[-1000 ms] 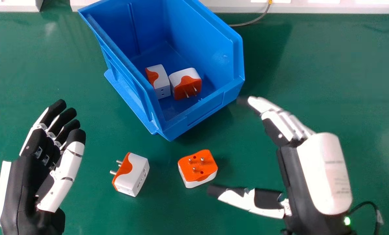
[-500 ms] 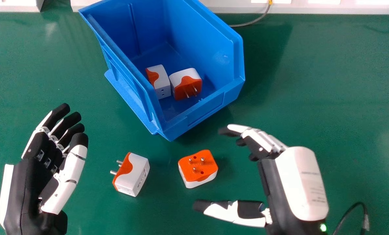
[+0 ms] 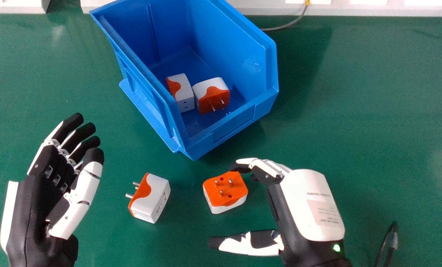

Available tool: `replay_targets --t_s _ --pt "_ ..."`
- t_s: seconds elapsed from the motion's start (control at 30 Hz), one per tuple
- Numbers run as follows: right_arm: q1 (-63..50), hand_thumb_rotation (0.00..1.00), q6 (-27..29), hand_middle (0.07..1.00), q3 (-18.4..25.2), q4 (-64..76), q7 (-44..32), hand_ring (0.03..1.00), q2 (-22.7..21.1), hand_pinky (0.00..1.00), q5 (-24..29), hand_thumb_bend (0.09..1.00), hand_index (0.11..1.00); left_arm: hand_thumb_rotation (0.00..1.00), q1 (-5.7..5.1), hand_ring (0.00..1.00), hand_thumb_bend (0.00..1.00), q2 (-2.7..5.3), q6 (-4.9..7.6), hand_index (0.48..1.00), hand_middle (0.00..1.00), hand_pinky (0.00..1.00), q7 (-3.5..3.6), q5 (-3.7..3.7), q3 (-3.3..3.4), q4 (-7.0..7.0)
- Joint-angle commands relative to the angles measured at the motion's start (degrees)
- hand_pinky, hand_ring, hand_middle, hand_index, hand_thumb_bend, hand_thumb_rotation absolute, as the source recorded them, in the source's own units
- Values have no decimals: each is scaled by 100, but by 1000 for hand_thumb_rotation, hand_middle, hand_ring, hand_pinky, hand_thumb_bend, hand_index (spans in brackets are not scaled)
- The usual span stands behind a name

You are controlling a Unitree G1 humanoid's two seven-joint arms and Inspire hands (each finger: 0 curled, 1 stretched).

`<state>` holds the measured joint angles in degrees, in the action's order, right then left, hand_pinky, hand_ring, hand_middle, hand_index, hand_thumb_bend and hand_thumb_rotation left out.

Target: Pick all objects and put in blue box

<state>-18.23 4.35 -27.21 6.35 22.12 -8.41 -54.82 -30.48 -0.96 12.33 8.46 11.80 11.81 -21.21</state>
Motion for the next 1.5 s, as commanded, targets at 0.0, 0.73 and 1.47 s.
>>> replay_targets --t_s 0.0,0.73,1.47 --pt "208 353 -98 688 -43 -103 14 644 72 535 -65 884 675 314 47 837 362 -36 -7 854 856 794 -31 21 18 -117" --pt "1210 398 -718 704 -189 -916 457 662 160 553 -190 806 703 351 41 846 334 -62 -103 868 855 820 -23 65 63 -195" --pt "2305 414 -967 718 -568 -2361 281 679 -6 583 -251 789 720 341 43 858 328 -86 -69 863 860 840 38 131 143 -203"
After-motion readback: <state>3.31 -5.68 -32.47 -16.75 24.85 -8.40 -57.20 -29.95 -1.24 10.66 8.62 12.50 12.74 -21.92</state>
